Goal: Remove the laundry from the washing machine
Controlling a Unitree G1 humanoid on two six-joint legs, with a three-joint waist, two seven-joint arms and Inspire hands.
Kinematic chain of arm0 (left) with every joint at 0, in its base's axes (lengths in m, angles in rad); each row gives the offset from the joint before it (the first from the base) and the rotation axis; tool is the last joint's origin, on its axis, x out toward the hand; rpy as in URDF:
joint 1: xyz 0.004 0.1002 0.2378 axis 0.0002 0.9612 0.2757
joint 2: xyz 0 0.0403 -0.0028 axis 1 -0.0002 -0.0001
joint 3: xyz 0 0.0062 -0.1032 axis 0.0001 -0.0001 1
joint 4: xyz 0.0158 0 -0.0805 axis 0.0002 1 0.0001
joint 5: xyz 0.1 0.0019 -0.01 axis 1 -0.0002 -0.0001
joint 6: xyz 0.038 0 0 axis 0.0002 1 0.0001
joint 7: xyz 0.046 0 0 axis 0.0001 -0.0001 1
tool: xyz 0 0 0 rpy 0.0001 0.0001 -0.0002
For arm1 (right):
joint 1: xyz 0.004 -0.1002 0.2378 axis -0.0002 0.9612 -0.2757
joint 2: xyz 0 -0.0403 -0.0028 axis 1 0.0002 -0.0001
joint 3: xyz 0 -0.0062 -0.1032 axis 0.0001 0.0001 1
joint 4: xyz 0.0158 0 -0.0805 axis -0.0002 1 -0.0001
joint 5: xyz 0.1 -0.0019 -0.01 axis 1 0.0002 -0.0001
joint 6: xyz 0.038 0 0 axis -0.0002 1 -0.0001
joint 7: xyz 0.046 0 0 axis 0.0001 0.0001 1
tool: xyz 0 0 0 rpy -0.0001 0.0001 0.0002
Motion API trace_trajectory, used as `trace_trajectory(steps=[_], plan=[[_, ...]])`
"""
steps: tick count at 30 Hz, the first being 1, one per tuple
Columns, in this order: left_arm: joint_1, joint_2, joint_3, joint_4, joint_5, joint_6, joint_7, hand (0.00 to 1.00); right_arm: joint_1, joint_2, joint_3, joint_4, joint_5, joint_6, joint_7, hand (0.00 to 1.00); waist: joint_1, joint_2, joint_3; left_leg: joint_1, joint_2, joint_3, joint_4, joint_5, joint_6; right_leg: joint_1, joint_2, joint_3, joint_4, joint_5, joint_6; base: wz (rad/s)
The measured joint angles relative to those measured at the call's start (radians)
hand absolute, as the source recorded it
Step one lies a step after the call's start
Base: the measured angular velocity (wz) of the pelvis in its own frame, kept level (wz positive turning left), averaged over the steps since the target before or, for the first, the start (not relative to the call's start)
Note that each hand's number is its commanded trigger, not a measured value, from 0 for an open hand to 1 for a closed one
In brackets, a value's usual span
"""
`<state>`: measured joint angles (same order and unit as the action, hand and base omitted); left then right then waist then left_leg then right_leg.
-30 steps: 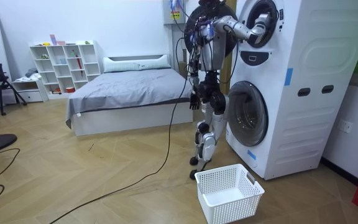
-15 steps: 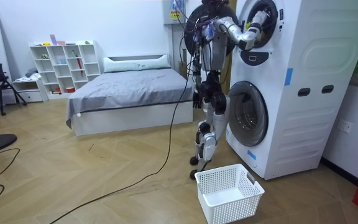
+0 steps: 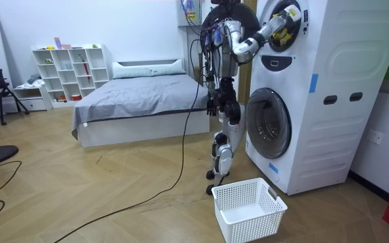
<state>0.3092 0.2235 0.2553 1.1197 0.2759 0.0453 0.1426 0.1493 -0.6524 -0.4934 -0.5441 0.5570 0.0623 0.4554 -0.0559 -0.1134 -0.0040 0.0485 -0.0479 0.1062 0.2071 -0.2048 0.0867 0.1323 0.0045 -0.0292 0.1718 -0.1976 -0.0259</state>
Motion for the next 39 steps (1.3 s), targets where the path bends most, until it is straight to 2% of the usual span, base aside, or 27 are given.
trace_trajectory(steps=[2,3,6,8,10,12,13,15,17,21,24,25,26,30,31,32,34,37,39], plan=[[-0.013,-0.001,0.0,0.0,0.0,-0.003,0.0,0.0,0.042,0.038,0.0,0.03,-0.023,0.002,-0.009,1.0,-0.014,0.006,-0.0016,-0.002,0.002,0.008,0.01,-0.001,-0.001,-0.001,0.001,0.002,0.001,0.001,-0.002,-0.21],[-0.017,-0.002,-0.001,0.0,0.0,-0.004,0.0,0.0,0.055,0.044,0.0,0.036,-0.03,0.002,-0.01,1.0,-0.017,0.007,-0.0015,-0.002,0.003,0.015,0.012,-0.001,-0.001,-0.003,0.001,0.005,0.0,0.0,-0.005,-0.17],[-0.023,-0.004,-0.005,0.005,-0.001,-0.001,0.001,0.0,0.117,0.082,0.001,0.077,-0.057,0.004,-0.016,1.0,-0.023,0.007,0.0027,0.001,0.009,0.042,0.014,-0.001,-0.002,-0.014,0.004,0.031,0.0,0.001,-0.011,-0.26],[-0.026,0.002,-0.005,0.003,-0.003,-0.001,0.003,0.0,0.155,0.103,0.004,0.14,-0.084,0.006,-0.027,1.0,-0.022,0.008,0.0026,0.011,0.018,0.08,0.002,-0.002,-0.002,-0.022,0.01,0.058,-0.001,0.008,-0.012,-0.4],[-0.026,0.01,-0.005,0.003,-0.003,0.001,0.004,0.0,0.18,0.115,0.003,0.161,-0.098,0.028,-0.047,1.0,-0.025,0.005,0.0011,0.012,0.023,0.101,-0.004,-0.001,-0.002,-0.032,0.014,0.08,0.0,0.012,-0.012,-0.39],[-0.034,0.019,-0.005,0.003,-0.002,0.001,0.003,0.0,0.195,0.121,0.004,0.183,-0.118,0.033,-0.051,1.0,-0.034,0.003,0.0039,0.013,0.026,0.118,-0.005,-0.001,-0.002,-0.038,0.017,0.097,0.001,0.016,-0.012,-0.35],[-0.041,0.022,-0.005,0.002,-0.001,0.0,0.003,0.0,0.193,0.122,0.005,0.211,-0.125,0.034,-0.051,1.0,-0.036,0.003,0.0058,0.014,0.031,0.141,-0.008,-0.002,-0.002,-0.046,0.021,0.113,0.004,0.021,-0.011,-0.44],[-0.054,0.029,-0.012,0.001,0.0,0.0,0.003,0.0,0.194,0.132,0.007,0.265,-0.124,0.037,-0.051,1.0,-0.035,0.005,0.0079,0.011,0.042,0.167,-0.009,-0.006,-0.005,-0.06,0.03,0.117,0.005,0.035,-0.011,-0.49],[-0.077,0.038,-0.041,0.0,-0.003,0.004,0.002,0.0,0.197,0.15,0.022,0.307,-0.126,0.049,-0.052,1.0,-0.039,0.006,0.0097,0.01,0.054,0.207,-0.01,-0.014,-0.009,-0.081,0.04,0.138,0.016,0.039,-0.012,-0.51],[-0.129,0.048,-0.104,0.002,-0.011,0.022,0.001,0.0,0.198,0.162,0.089,0.387,-0.112,0.052,-0.05,1.0,-0.057,0.018,0.0122,0.017,0.068,0.25,-0.01,-0.031,-0.016,-0.083,0.054,0.19,0.016,0.044,-0.015,-0.43],[-0.172,0.051,-0.162,-0.001,-0.01,0.019,-0.001,0.0,0.212,0.199,0.131,0.467,-0.112,0.061,-0.043,1.0,-0.076,0.029,0.011,0.017,0.077,0.295,-0.01,-0.033,-0.018,-0.105,0.063,0.223,0.018,0.05,-0.015,-0.41],[-0.192,0.05,-0.178,-0.003,-0.011,0.019,-0.002,0.0,0.214,0.214,0.146,0.504,-0.113,0.061,-0.04,1.0,-0.077,0.037,0.0093,0.013,0.081,0.317,-0.01,-0.035,-0.021,-0.119,0.068,0.227,0.019,0.057,-0.015,-0.67],[-0.199,0.047,-0.184,0.009,-0.012,0.045,-0.006,0.0,0.214,0.227,0.164,0.546,-0.114,0.062,-0.039,1.0,-0.081,0.048,0.006,0.01,0.087,0.339,-0.01,-0.037,-0.025,-0.132,0.074,0.233,0.019,0.065,-0.014,-0.69],[-0.201,0.043,-0.252,0.021,-0.05,0.06,-0.008,0.0,0.213,0.264,0.202,0.741,-0.118,0.063,-0.055,1.0,-0.106,0.078,0.0056,-0.013,0.09,0.376,-0.009,-0.04,-0.026,-0.163,0.076,0.246,0.024,0.069,-0.015,-0.34],[-0.203,0.04,-0.273,0.021,-0.051,0.06,-0.008,0.0,0.212,0.272,0.216,0.795,-0.124,0.063,-0.062,1.0,-0.109,0.089,0.0087,-0.02,0.09,0.387,-0.009,-0.04,-0.026,-0.183,0.078,0.253,0.033,0.069,-0.015,-0.23],[-0.204,0.038,-0.292,0.022,-0.052,0.061,-0.008,0.0,0.208,0.272,0.234,0.855,-0.124,0.059,-0.065,1.0,-0.116,0.1,0.0113,-0.022,0.09,0.393,-0.012,-0.04,-0.025,-0.191,0.08,0.261,0.034,0.069,-0.015,-0.21],[-0.203,0.038,-0.322,0.027,-0.052,0.064,-0.008,0.0,0.191,0.284,0.253,0.942,-0.126,0.059,-0.076,1.0,-0.128,0.115,0.0086,-0.036,0.09,0.4,-0.015,-0.041,-0.024,-0.208,0.081,0.264,0.037,0.069,-0.014,-0.14],[-0.212,0.034,-0.36,0.027,-0.052,0.064,-0.014,0.0,0.133,0.292,0.281,1.056,-0.131,0.054,-0.095,1.0,-0.154,0.147,0.0129,-0.073,0.091,0.411,-0.007,-0.042,-0.021,-0.256,0.081,0.264,0.052,0.071,-0.011,-0.13],[-0.214,0.032,-0.379,0.027,-0.069,0.064,-0.026,0.0,0.115,0.293,0.283,1.118,-0.125,0.034,-0.102,1.0,-0.162,0.167,0.0097,-0.089,0.091,0.413,-0.004,-0.042,-0.021,-0.272,0.081,0.265,0.052,0.071,-0.011,-0.09]])
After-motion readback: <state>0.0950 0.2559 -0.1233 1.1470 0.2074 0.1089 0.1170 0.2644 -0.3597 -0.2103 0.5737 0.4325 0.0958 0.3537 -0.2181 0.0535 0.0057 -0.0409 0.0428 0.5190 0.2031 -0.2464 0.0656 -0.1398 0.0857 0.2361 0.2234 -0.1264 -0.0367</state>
